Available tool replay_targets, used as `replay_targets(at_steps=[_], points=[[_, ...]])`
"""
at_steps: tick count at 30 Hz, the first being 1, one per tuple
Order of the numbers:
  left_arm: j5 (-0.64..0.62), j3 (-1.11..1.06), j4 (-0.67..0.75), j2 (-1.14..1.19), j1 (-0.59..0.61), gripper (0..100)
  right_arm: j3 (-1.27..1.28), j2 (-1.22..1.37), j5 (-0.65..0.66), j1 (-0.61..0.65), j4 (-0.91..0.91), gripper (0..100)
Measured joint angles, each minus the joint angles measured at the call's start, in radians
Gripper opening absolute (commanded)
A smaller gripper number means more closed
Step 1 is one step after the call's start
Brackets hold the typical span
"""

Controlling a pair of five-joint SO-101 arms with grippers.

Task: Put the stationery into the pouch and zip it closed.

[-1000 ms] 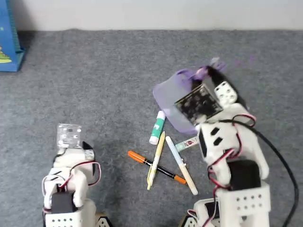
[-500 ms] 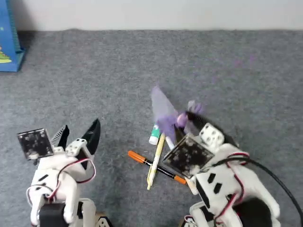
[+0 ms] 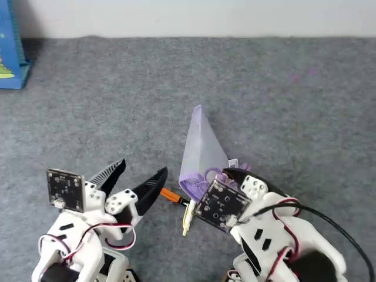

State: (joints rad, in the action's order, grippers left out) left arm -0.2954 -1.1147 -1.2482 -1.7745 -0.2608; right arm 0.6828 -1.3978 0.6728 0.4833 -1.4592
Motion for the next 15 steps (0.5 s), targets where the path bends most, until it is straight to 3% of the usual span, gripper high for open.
replay_targets(at_steps=[10, 15], points=[[0.020, 0.066, 0.015, 0.000, -0.052, 31, 0.055, 0.002, -0.032, 0.068, 0.000, 0.9], [0.025, 0.227, -0.114, -0.002, -0.074, 31, 0.064, 0.002, -0.032, 0.066, 0.000, 0.9]])
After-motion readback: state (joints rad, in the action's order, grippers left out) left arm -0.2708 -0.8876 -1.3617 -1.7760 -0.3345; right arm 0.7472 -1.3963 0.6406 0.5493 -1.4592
